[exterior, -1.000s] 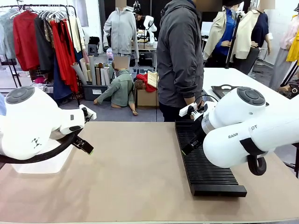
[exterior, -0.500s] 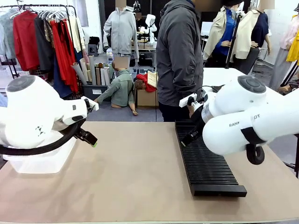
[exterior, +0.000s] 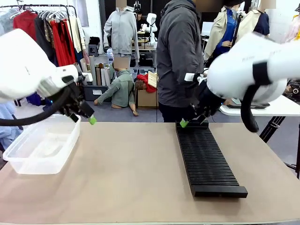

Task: Sort PCBs into racks and boxes based on the side picked up.
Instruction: Pick up the Blank PCB handed by the Human.

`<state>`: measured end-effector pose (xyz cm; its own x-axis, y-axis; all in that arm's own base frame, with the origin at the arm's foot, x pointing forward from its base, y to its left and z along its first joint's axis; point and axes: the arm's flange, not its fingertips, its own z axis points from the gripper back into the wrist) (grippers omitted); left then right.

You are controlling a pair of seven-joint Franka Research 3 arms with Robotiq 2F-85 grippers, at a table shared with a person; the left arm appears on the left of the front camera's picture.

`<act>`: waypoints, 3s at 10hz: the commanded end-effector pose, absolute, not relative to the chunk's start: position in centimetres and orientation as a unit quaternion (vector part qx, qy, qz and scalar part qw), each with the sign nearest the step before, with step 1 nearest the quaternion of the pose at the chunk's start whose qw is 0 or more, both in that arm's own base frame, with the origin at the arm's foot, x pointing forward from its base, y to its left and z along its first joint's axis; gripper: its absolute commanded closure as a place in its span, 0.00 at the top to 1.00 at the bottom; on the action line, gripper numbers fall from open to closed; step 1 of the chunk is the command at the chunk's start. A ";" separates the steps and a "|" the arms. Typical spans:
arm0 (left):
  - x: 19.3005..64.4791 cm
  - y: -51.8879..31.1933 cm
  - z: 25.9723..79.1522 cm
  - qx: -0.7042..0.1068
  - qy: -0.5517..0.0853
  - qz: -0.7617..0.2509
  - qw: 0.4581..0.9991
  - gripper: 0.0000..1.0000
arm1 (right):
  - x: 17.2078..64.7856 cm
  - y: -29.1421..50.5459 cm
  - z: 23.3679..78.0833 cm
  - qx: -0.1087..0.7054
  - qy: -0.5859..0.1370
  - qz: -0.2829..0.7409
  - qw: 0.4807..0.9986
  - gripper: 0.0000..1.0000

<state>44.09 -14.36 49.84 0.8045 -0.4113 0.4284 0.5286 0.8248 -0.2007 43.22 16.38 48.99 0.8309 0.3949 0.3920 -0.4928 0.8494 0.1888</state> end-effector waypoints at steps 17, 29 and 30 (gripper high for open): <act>44.3 9.0 51.6 -0.562 -0.269 -0.094 0.777 1.00 | 44.8 -8.3 50.1 0.644 -0.139 0.007 0.752 1.00; 44.3 9.0 51.6 -0.562 -0.269 -0.094 0.777 1.00 | 44.8 -8.3 50.1 0.644 -0.139 0.007 0.752 1.00; 44.3 9.0 51.6 -0.562 -0.269 -0.094 0.777 1.00 | 44.8 -8.3 50.1 0.644 -0.139 0.007 0.752 1.00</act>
